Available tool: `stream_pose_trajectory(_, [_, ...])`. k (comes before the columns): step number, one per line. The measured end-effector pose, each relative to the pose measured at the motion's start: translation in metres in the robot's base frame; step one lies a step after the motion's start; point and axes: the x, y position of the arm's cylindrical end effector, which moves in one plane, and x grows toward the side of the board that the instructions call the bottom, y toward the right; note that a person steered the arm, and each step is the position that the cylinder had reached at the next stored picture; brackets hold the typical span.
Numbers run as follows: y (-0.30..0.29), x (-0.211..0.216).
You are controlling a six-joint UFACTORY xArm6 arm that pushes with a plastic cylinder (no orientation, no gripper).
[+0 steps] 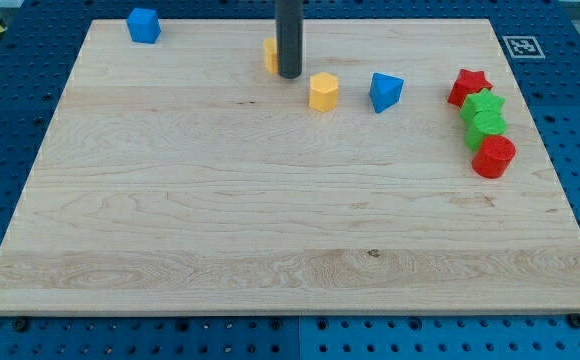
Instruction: Slide the yellow heart to the top center of the board
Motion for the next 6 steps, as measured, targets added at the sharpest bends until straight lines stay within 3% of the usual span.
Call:
stream_pose_trajectory(3, [-0.072,-0.002])
stream_pose_trajectory(6, [-0.036,-0.017])
